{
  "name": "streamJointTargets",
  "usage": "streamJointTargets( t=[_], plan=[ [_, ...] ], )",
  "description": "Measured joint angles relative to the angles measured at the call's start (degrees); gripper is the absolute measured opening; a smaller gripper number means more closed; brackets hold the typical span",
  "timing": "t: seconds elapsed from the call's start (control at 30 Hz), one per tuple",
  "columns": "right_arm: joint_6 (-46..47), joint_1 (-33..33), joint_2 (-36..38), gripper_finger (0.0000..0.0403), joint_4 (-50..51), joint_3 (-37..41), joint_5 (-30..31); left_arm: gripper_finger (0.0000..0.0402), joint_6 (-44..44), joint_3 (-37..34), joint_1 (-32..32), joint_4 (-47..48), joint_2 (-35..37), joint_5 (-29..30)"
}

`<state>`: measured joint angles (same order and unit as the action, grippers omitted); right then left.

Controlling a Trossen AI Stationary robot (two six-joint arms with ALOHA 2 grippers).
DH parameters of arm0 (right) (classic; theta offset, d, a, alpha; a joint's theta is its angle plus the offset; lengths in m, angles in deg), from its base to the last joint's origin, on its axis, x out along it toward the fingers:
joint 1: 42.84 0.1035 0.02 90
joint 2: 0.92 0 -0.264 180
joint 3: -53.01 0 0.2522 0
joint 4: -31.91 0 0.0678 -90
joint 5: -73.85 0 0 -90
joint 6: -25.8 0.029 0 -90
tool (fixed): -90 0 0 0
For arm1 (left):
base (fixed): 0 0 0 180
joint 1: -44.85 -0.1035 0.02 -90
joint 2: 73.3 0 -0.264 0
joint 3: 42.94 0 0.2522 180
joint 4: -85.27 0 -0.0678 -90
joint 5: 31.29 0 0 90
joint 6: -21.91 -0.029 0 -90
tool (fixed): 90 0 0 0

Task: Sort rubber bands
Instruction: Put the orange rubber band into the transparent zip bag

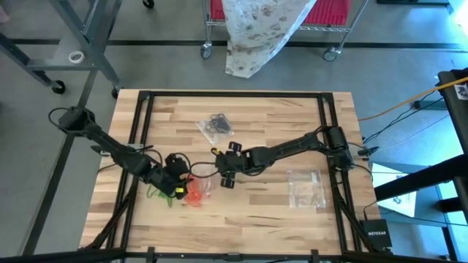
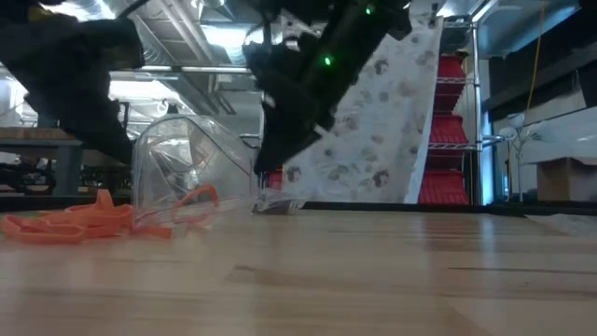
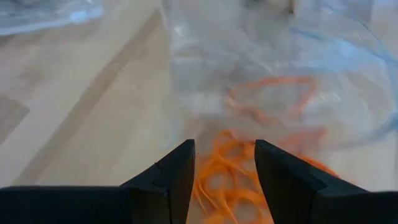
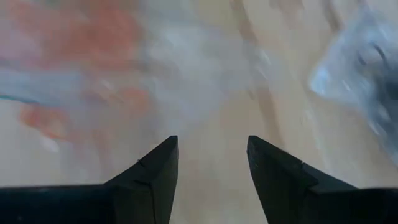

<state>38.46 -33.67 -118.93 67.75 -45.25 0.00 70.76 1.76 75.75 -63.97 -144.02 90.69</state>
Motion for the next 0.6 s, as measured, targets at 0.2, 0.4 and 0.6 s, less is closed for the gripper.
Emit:
streamJointTargets(
  t=[0.2, 0.4, 0.6],
  plan=[
    [-1.7, 1.0, 0.0, 0.0184, -7.9, 1.2, -4.0, 0.0159, -1.5, -1.6, -5.3, -0.1, 0.0, 2.0],
    [-2.5, 1.3, 0.3, 0.0184, -5.0, 1.1, -4.8, 0.0159, -3.1, -1.7, -11.4, -2.4, 0.1, 5.5],
    [-2.0, 1.3, 1.6, 0.0184, 2.6, 1.1, -4.8, 0.0159, -2.6, 1.4, -11.2, 2.4, 2.9, 0.6]
  ],
)
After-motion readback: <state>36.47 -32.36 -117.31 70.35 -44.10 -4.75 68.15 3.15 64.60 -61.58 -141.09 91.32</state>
